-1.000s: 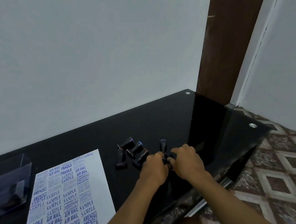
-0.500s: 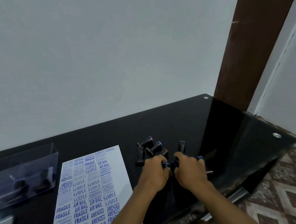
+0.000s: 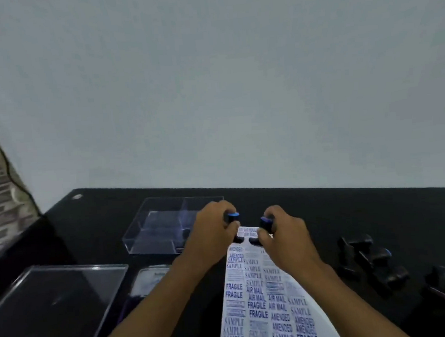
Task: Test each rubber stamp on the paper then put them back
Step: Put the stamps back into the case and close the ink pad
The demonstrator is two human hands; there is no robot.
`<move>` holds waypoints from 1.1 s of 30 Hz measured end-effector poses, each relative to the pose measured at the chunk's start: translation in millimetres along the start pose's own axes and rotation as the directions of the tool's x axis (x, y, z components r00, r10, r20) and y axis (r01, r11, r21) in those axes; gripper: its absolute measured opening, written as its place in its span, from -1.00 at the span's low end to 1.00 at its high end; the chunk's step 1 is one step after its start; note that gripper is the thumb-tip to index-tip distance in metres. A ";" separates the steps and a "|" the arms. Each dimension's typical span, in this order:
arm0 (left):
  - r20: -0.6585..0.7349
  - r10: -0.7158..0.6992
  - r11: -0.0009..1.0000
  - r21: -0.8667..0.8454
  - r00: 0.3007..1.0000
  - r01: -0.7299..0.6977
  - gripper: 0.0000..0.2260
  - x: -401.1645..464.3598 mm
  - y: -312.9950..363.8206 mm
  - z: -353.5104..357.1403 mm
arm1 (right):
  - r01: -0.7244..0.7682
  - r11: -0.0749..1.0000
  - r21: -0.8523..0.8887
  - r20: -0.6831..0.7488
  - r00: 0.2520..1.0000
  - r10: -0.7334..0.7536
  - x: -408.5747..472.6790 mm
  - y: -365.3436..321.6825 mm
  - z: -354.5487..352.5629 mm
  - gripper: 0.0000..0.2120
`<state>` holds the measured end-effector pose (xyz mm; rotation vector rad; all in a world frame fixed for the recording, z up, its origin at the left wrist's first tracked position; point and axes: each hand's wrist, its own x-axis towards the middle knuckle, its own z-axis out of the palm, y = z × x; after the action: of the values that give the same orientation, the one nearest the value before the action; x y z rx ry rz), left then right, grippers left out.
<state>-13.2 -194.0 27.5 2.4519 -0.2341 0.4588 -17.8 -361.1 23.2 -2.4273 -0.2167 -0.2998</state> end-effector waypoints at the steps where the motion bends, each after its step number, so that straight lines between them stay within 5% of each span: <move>1: -0.031 -0.030 0.999 0.027 0.999 0.031 -0.86 2.8 -12.8 -12.4 | 0.036 0.999 0.020 -0.002 0.999 -0.036 9.0 -12.4 13.2 -0.85; 8: -0.043 -0.120 0.982 0.145 0.992 0.125 -0.84 22.0 -80.7 -37.3 | 0.098 0.995 0.006 0.024 0.995 -0.098 54.1 -68.4 77.7 -0.87; 23: 0.387 -0.254 0.918 0.385 0.886 0.095 -0.83 59.9 -125.4 3.6 | 0.114 0.919 -0.377 0.221 0.975 -0.031 89.8 -49.0 127.8 -0.79; 26: 0.387 -0.244 0.919 0.385 0.889 0.085 -0.71 60.1 -128.7 8.6 | 0.140 0.900 -0.412 0.226 0.973 -0.048 91.8 -49.9 132.6 -0.78; 29: 0.335 -0.194 0.910 0.412 0.922 0.042 -0.87 56.2 -124.2 6.7 | 0.143 0.913 -0.382 0.214 0.975 -0.063 90.5 -49.8 134.4 -0.67; 33: 0.185 -0.138 0.908 0.416 0.973 0.050 -0.85 47.1 -112.5 0.5 | 0.120 0.935 -0.333 0.171 0.983 -0.066 83.2 -49.8 126.4 -0.67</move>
<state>61.3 -108.3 -17.0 2.9136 -0.1116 0.2180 70.5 -235.3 -18.5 -2.7949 -0.3786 -0.1990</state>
